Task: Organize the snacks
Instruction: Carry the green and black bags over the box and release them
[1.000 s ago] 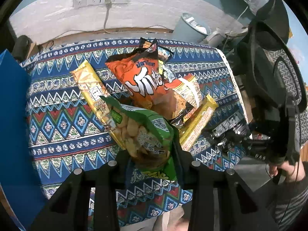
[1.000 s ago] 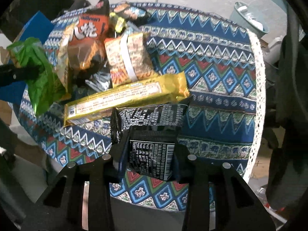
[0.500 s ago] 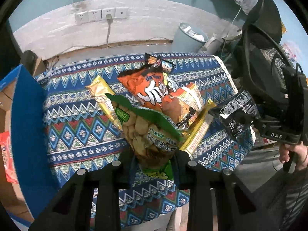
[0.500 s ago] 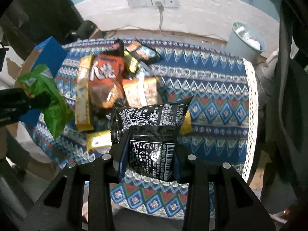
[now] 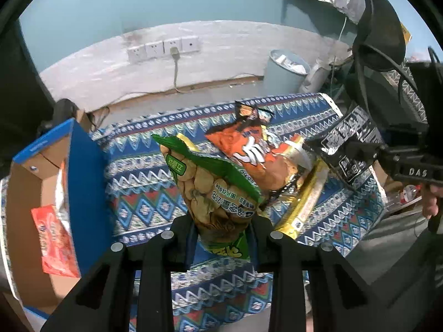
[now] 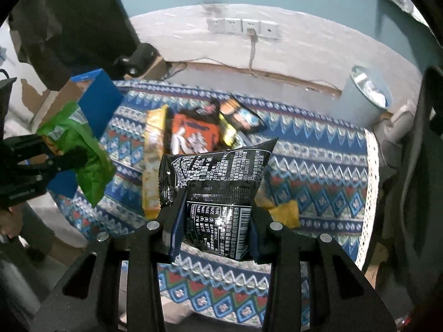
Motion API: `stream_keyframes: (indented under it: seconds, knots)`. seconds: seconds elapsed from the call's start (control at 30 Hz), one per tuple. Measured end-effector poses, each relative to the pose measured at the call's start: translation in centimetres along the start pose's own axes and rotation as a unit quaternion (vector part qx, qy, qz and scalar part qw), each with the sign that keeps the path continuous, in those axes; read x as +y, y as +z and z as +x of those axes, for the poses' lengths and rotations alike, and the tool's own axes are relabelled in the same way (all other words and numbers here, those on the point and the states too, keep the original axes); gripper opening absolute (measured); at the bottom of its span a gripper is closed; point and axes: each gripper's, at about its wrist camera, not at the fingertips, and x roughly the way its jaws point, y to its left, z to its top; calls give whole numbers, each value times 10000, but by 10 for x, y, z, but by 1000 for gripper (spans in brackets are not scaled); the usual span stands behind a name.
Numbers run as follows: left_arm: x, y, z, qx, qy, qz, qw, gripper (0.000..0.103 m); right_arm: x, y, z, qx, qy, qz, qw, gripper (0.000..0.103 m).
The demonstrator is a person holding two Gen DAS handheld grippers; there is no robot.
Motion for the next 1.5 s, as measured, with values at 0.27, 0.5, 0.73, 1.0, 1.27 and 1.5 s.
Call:
stream_keyframes:
  seconds: [0.27, 0.5, 0.73, 1.0, 1.27, 1.5]
  knots:
    - [21, 1, -27, -354, 306, 17, 9989, 30, 37, 31, -6, -213, 199, -242, 9993, 36]
    - [44, 1, -51, -604, 478, -87, 9970, 30, 66, 52, -4, -291, 324, -403, 9982, 36]
    - [68, -4, -64, -628, 481, -316, 9964, 30, 99, 74, 3, -310, 524, -544, 9967, 36]
    - [90, -11, -78, -743, 412, -520, 9950, 30, 142, 94, 19, -252, 778, -742, 9939, 36]
    - [120, -18, -102, -1018, 547, -692, 9909, 30, 184, 114, 31, -186, 889, -988, 9909, 36]
    - [159, -31, -111, -1074, 779, -1004, 9861, 30, 213, 128, 42, -108, 937, -1137, 9890, 36]
